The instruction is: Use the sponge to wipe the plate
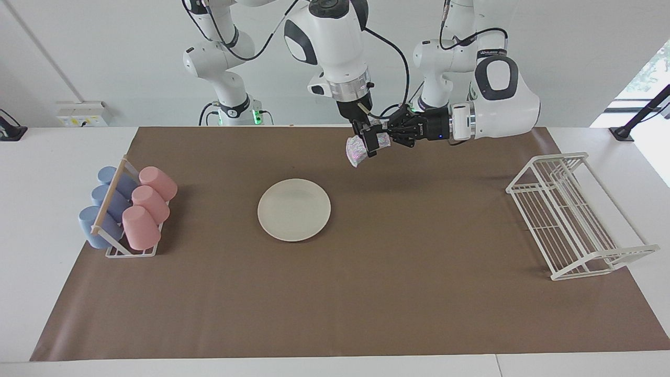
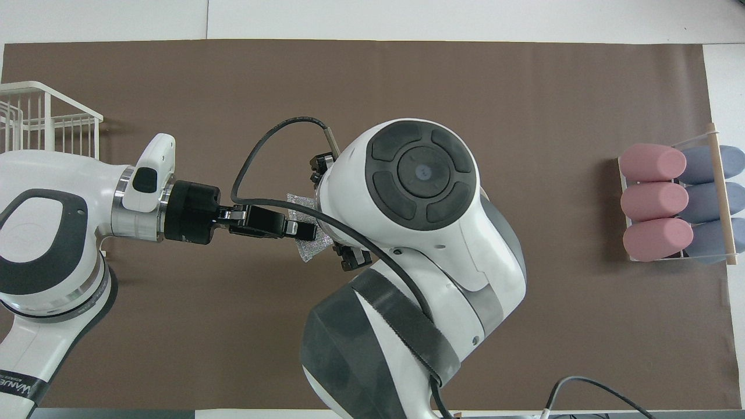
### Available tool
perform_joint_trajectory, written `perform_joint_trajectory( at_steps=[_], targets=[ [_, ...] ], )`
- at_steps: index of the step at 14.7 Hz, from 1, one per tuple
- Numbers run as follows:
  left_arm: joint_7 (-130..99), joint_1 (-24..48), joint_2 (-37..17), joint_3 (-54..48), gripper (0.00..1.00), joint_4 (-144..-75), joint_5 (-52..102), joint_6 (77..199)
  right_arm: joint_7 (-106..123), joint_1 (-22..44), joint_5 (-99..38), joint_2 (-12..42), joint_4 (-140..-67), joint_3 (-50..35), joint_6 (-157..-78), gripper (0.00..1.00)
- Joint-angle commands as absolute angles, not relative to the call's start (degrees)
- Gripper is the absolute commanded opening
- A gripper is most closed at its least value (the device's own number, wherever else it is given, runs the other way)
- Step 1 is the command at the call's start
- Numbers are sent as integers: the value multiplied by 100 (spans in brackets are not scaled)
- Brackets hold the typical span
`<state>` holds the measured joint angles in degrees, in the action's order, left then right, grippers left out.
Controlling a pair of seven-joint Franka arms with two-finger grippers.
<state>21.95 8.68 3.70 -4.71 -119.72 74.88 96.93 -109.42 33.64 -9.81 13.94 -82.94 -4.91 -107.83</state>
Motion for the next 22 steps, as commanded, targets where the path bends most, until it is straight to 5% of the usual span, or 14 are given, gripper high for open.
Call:
perform_joint_trajectory(
  at_steps=[1,5,7,9,16,17,18,22],
  targets=[
    [2320,914,562,-404,0,-12199,7611,9730,-11021,3349,-923,1415,-8235,-510,-10705,92],
    [2320,914,562,-396,0,-12199,7603,9694,-11021,3349,-932,1371,-8332,-510,-10600,86],
    [2320,914,562,-396,0,-12199,7603,9694,-11013,3349,-932,1336,-8332,-510,-10494,54],
    [2320,923,562,-396,0,-12199,7603,9686,-11013,3357,-932,1327,-8341,-510,-10494,4],
    [2320,949,562,-396,0,-12199,7585,9694,-11004,3357,-932,1327,-8394,-510,-10608,0],
    [2303,967,571,-396,19,-12199,7576,9703,-11004,3349,-949,1327,-8394,-510,-10600,0],
    [2259,975,580,-404,94,-12199,7576,9721,-11004,3357,-949,1318,-8402,-510,-10600,0],
    [2241,967,624,-396,100,-12208,7524,9721,-10960,3331,-949,1284,-8542,-519,-10704,0]
  ],
)
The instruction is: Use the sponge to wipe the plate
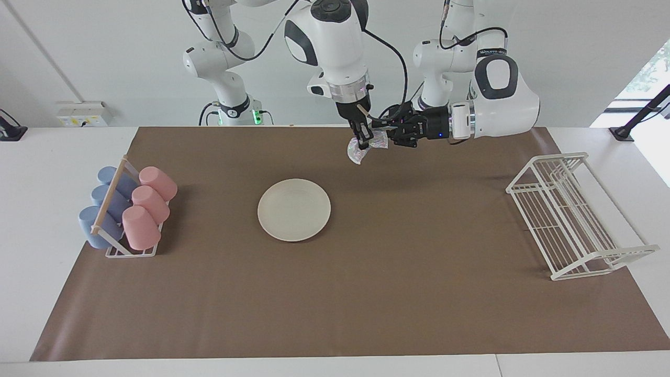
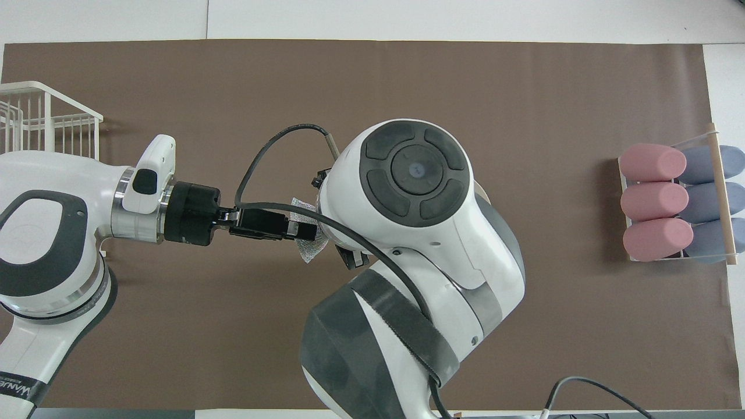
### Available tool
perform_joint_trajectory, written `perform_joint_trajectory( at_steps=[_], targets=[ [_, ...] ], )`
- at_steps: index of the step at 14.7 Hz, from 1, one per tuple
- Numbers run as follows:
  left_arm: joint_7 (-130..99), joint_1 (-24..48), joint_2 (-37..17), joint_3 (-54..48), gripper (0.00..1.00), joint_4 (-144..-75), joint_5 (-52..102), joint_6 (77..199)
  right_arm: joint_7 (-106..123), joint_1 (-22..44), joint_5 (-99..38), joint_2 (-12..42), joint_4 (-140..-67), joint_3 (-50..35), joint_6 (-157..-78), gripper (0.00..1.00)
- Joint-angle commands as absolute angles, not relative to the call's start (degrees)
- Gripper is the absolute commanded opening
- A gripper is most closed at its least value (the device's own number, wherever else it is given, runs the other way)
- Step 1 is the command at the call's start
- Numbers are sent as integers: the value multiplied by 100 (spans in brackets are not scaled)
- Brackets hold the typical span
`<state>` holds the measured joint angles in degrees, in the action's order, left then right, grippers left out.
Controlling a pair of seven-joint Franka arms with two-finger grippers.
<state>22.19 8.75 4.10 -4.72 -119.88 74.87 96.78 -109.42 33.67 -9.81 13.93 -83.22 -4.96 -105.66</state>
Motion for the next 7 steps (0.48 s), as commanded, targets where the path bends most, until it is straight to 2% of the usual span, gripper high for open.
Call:
perform_joint_trajectory(
  at_steps=[1,4,7],
  targets=[
    [2224,967,624,-396,100,-12208,7463,9729,-10899,3314,-949,1205,-8752,-510,-10853,0],
    [1970,844,676,-378,100,-12173,6858,9782,-10837,3095,-949,950,-9471,-510,-11423,0],
    [1723,730,686,-360,100,-12068,6094,9887,-10477,2840,-940,738,-10763,-510,-12810,0]
  ],
)
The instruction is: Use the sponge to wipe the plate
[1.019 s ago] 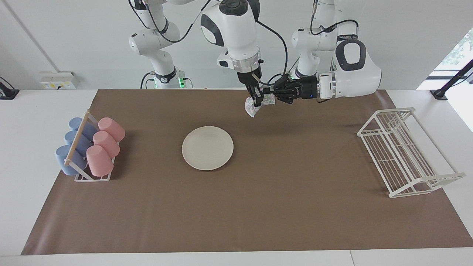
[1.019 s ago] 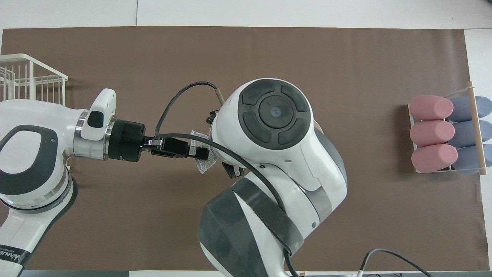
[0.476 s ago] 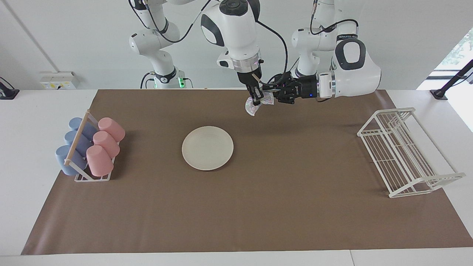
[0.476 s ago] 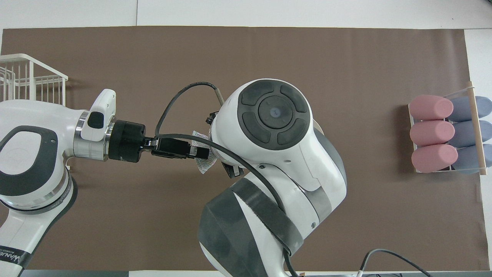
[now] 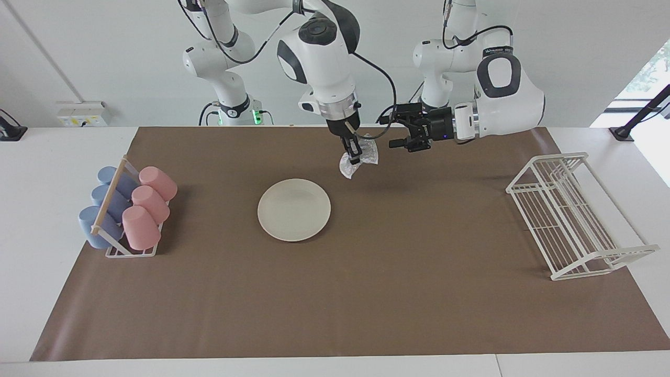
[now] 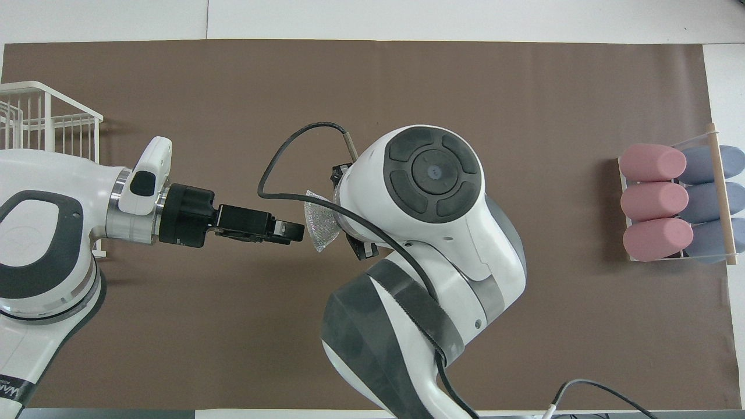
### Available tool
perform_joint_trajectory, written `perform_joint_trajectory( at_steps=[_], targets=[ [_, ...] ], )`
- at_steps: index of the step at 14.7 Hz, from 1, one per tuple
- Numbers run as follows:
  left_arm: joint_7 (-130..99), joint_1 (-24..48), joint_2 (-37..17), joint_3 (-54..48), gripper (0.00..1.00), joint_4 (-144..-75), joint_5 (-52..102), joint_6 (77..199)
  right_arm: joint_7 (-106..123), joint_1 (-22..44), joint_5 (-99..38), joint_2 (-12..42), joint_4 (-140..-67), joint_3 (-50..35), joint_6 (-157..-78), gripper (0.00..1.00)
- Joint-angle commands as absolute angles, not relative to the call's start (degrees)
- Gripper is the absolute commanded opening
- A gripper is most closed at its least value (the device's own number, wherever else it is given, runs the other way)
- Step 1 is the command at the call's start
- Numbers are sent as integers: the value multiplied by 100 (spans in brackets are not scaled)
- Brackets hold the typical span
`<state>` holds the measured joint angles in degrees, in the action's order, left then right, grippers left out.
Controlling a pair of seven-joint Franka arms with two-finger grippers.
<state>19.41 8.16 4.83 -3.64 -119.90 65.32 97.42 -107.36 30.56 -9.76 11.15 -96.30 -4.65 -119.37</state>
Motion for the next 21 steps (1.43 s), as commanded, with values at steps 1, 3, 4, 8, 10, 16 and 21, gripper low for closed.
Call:
perform_joint_trajectory(
  at_steps=[1,3,4,8,10,16,21],
  targets=[
    [1697,608,677,-360,100,-12006,5812,9888,-10390,2752,-940,773,-11080,-510,-13145,0],
    [1522,484,677,-360,100,-11945,5242,9896,-9960,2559,-940,739,-11556,-510,-13359,0],
    [1442,396,668,-360,100,-11849,4908,9896,-9723,2445,-940,712,-11653,-510,-13342,0],
    [854,343,633,-360,100,-11462,3502,10002,-9115,2268,-940,790,-12102,-510,-13570,0],
    [581,325,598,-360,100,-11181,2929,9967,-9035,2294,-940,984,-12129,-510,-13579,0],
    [545,316,615,-352,100,-11030,1829,9984,-8921,2277,-949,1318,-12357,-510,-14080,0],
    [528,255,624,-343,100,-11030,1784,9993,-8097,1943,-958,1345,-12480,-510,-14098,0]
  ],
)
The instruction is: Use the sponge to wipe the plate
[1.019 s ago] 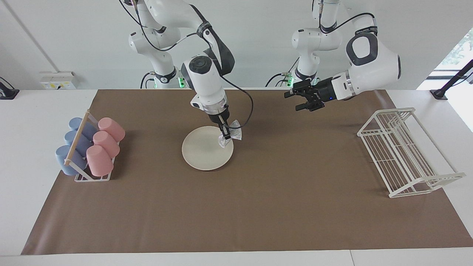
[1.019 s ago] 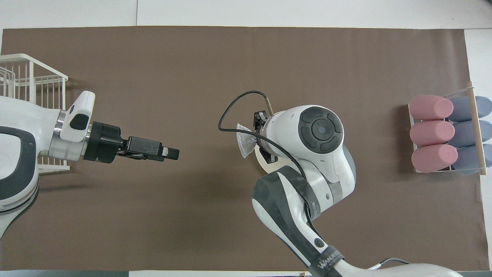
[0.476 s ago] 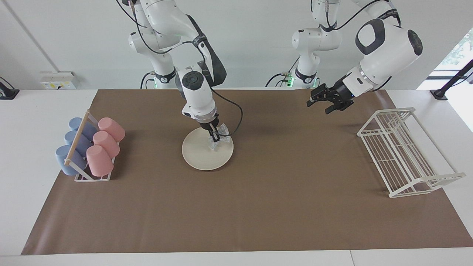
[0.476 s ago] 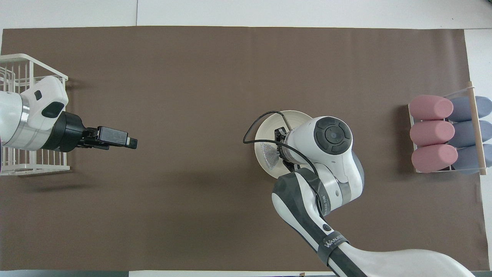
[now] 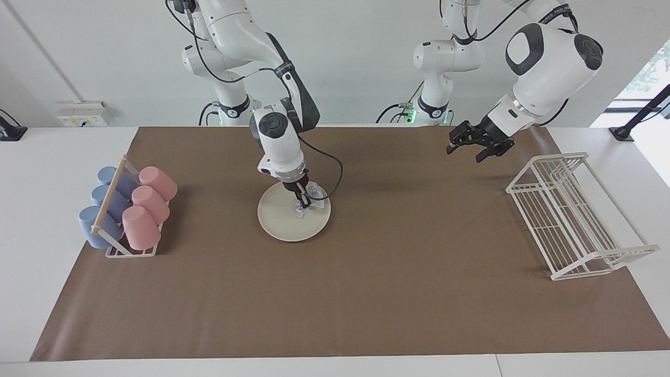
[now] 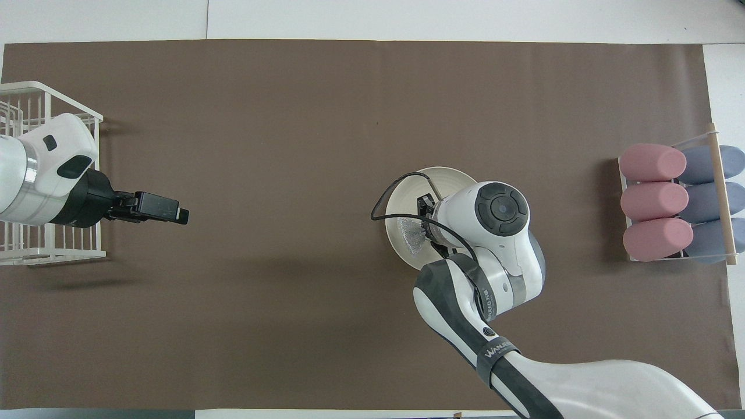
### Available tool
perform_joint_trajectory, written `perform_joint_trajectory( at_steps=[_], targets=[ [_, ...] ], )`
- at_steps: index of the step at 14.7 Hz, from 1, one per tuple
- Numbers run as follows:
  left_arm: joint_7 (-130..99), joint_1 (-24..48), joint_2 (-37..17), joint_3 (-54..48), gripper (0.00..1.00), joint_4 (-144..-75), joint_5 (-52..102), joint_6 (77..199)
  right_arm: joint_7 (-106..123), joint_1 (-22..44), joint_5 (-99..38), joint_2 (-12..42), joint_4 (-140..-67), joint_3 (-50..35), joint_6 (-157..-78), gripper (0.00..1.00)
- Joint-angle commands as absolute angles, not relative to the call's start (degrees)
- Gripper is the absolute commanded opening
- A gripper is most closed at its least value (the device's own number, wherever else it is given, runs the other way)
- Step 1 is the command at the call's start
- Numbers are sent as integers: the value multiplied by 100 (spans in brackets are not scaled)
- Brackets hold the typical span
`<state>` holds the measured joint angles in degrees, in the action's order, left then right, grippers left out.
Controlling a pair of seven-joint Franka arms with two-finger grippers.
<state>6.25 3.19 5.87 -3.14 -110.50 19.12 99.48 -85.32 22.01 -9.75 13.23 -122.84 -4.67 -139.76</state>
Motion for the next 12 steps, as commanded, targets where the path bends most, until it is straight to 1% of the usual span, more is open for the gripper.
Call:
perform_joint_trajectory(
  at_steps=[1,3,7,9,12],
  targets=[
    [501,246,624,-343,100,-11030,1775,9993,-7790,1768,-958,1353,-12480,-510,-14089,0],
    [501,237,633,-343,100,-11030,1775,9984,-7384,1556,-958,1362,-12480,-510,-14071,0],
    [501,193,633,-343,100,-11039,1775,9984,-7374,1556,-958,1362,-12472,-510,-14089,0],
    [501,193,633,-351,100,-11030,1775,9993,-7514,1652,-1028,1362,-12472,-510,-14089,0],
    [501,185,633,-343,100,-11039,1775,9993,-8425,2064,-1037,1424,-12463,-519,-14132,0]
  ],
)
